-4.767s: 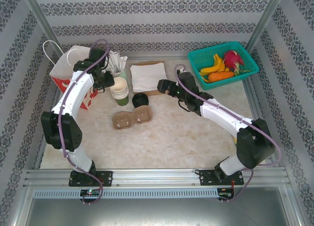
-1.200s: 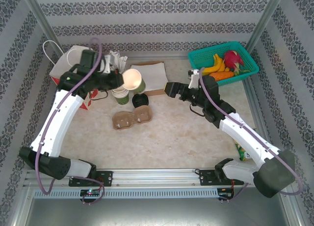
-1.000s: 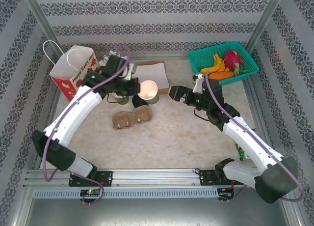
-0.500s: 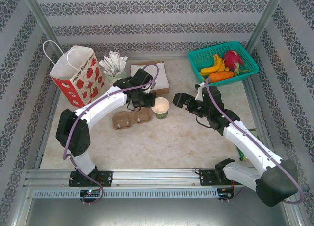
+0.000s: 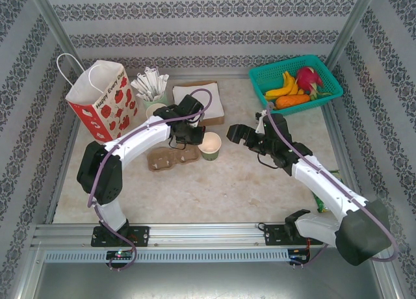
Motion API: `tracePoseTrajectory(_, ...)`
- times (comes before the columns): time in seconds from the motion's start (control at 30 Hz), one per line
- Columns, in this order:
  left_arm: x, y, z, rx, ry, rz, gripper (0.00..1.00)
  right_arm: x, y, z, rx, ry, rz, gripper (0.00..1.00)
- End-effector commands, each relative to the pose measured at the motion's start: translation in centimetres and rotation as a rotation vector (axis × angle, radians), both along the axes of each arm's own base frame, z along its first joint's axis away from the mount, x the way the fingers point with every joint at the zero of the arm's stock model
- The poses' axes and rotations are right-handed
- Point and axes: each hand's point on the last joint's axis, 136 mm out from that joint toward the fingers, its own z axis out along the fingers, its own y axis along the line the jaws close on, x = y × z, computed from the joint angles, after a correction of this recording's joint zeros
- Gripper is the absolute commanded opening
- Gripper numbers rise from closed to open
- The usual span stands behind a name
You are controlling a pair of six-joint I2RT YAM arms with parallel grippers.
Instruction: Pack the takeout coffee
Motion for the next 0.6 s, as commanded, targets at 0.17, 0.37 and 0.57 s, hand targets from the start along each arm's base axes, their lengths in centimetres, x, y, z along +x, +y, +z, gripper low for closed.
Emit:
tracePoseTrajectory(0.17,-1.3,1.9,-0.9,0.112,0.034,-0.006,0.0,1.0,1.8,0.5,-0.027,-0.024,0.056,0.98)
tracePoseTrajectory(0.37,-2.6,3.8,-1.2,0.178,0.056,-0.01,0.0,1.6,2.7,0.6,-0.041,-0.023,0.075,0.98)
tracePoseTrajectory(0.57,-3.7,5.4,-0.9,0.212,0.059,0.006,0.0,1.9,3.0,-0.2,-0.064,0.0,0.078,0.98)
